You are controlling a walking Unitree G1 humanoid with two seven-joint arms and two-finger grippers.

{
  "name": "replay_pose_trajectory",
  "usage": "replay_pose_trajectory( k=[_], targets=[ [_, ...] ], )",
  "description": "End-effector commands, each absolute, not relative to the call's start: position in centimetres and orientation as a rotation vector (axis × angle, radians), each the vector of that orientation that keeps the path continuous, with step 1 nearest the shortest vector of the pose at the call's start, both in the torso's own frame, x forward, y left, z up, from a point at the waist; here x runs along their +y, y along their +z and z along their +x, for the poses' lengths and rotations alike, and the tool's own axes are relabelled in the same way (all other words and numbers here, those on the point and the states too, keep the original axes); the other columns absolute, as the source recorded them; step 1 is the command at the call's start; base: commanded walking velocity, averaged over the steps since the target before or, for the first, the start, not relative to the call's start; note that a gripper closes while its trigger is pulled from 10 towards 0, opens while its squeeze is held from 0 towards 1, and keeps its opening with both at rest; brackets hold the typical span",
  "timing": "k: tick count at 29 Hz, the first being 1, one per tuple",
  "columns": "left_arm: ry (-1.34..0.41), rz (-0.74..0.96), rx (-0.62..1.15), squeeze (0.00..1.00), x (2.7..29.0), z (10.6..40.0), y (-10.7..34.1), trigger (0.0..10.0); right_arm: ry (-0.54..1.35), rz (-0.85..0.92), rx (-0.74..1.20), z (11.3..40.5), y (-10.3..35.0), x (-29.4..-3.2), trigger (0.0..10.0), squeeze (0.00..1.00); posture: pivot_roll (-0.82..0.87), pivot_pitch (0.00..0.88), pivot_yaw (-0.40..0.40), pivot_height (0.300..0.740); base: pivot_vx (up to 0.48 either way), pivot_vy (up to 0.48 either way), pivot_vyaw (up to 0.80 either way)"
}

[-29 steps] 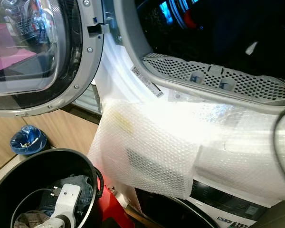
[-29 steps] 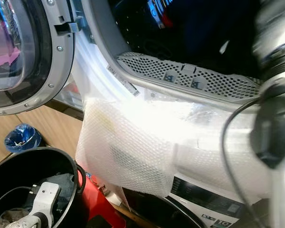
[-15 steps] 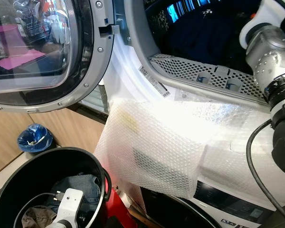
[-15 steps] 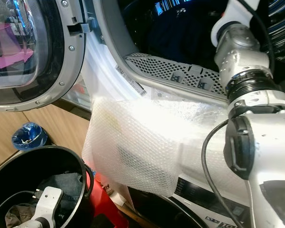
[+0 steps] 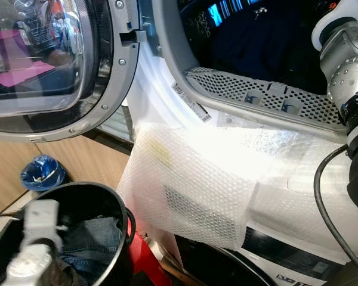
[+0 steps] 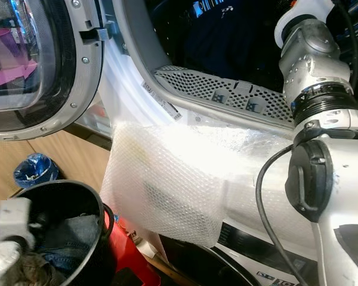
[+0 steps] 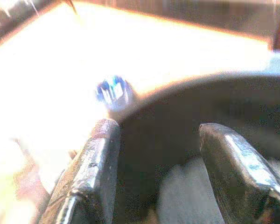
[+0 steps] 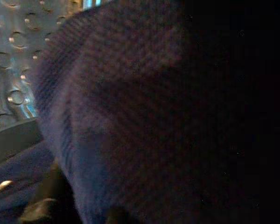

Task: Clothes washing

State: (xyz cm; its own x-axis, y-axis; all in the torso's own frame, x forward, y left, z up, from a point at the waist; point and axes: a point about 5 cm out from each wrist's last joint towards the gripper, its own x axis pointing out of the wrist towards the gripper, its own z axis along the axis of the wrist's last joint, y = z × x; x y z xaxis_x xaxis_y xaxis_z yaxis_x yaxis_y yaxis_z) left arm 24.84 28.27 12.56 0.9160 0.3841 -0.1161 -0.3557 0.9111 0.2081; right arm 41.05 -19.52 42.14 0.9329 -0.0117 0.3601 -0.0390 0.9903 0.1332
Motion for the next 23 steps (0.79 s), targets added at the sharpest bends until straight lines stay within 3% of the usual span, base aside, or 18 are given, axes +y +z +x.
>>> replay_pose_trajectory(
  k=[1, 3, 5, 6, 9, 11, 18, 23],
  targets=[
    [0.378, 0.221, 0.062, 0.00, 28.0, 25.0, 14.4, 10.0, 0.054, 0.133, -0.429, 40.6, 43.7, -18.7, 10.0, 1.00, -0.01, 0.085, 0.047, 0.740, 0.000, 0.000, 0.00],
    [0.303, 0.216, 0.000, 0.00, 27.0, 25.1, 15.5, 10.0, 0.061, 0.128, -0.431, 40.6, 43.7, -18.6, 10.0, 1.00, -0.01, 0.084, 0.046, 0.740, 0.000, 0.000, 0.00],
    [0.060, 0.179, -0.036, 0.00, 24.3, 25.2, 16.2, 10.0, 0.064, 0.108, -0.428, 40.7, 43.5, -18.5, 10.0, 1.00, -0.01, 0.086, 0.044, 0.740, 0.000, 0.000, 0.00],
    [-0.209, 0.069, 0.019, 0.00, 21.4, 24.6, 16.3, 10.0, 0.064, 0.111, -0.422, 40.8, 43.2, -18.6, 10.0, 1.00, -0.01, 0.086, 0.044, 0.740, 0.000, 0.000, 0.00],
    [-0.342, 0.015, 0.072, 0.00, 20.0, 24.0, 16.2, 10.0, 0.061, 0.112, -0.419, 40.8, 43.1, -18.7, 10.0, 1.00, -0.01, 0.086, 0.044, 0.740, 0.000, 0.000, 0.00],
    [-0.586, 0.017, 0.207, 0.00, 18.1, 22.6, 15.6, 10.0, 0.061, 0.111, -0.416, 40.8, 43.0, -18.8, 10.0, 1.00, 0.00, 0.085, 0.044, 0.740, 0.000, 0.000, 0.00],
    [-1.118, 0.121, 0.597, 0.00, 15.8, 18.5, 13.4, 10.0, 0.057, 0.117, -0.392, 41.1, 42.0, -18.9, 10.0, 1.00, 0.00, 0.082, 0.051, 0.740, 0.000, 0.000, 0.00],
    [-1.261, 0.107, 0.743, 0.00, 15.0, 18.0, 11.8, 10.0, 0.061, 0.112, -0.365, 41.4, 41.2, -18.7, 10.0, 1.00, 0.01, 0.078, 0.058, 0.740, 0.000, 0.000, 0.00]
  ],
)
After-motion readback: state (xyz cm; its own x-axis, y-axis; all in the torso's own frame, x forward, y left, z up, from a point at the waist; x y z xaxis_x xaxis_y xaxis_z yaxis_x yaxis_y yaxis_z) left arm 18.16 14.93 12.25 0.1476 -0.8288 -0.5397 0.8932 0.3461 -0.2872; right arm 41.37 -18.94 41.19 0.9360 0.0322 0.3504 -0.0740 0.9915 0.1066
